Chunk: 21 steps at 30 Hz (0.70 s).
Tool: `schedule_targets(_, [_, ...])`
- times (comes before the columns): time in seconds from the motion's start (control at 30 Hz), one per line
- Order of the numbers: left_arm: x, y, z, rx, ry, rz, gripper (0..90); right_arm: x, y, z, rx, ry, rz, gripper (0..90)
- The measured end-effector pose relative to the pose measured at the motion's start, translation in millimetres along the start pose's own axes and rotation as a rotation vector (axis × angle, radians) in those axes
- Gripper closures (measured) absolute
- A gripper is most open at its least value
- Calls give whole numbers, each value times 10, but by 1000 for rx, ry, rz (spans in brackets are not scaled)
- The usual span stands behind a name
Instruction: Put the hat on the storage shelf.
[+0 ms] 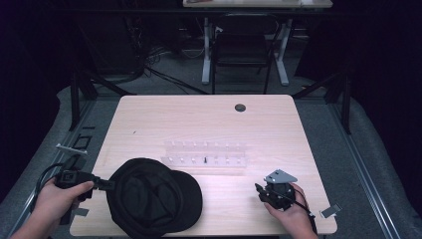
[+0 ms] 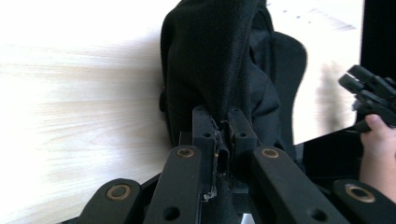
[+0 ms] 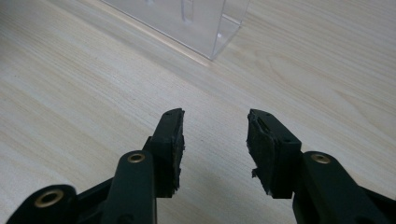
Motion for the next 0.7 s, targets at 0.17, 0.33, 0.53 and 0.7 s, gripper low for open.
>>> schedule_targets(0.17, [-63, -5, -132, -7, 33, 4, 852, -1, -9, 2, 2, 0, -6, 557])
schedule_targets(0.33, [-122, -13, -260, 9, 51, 1, 851, -7, -7, -10, 5, 2, -4, 557])
schedule_targets(0.53, [-177, 3, -370, 37, 38, 0, 851, -4, -12, -15, 10, 2, -14, 557])
schedule_targets(0.7, [-228, -13, -460, 57, 31, -5, 852, -8, -13, -11, 11, 2, -12, 557])
Point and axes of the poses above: each handheld gripper's, and its own axes: x roughly forward along the jaws, y roughly out of its underside, z roughly to its left, the point moved 10 cm from there along x, roughly forward along the jaws, and after that the axes turned 9 degrees about -x, right-handed, at the moved point
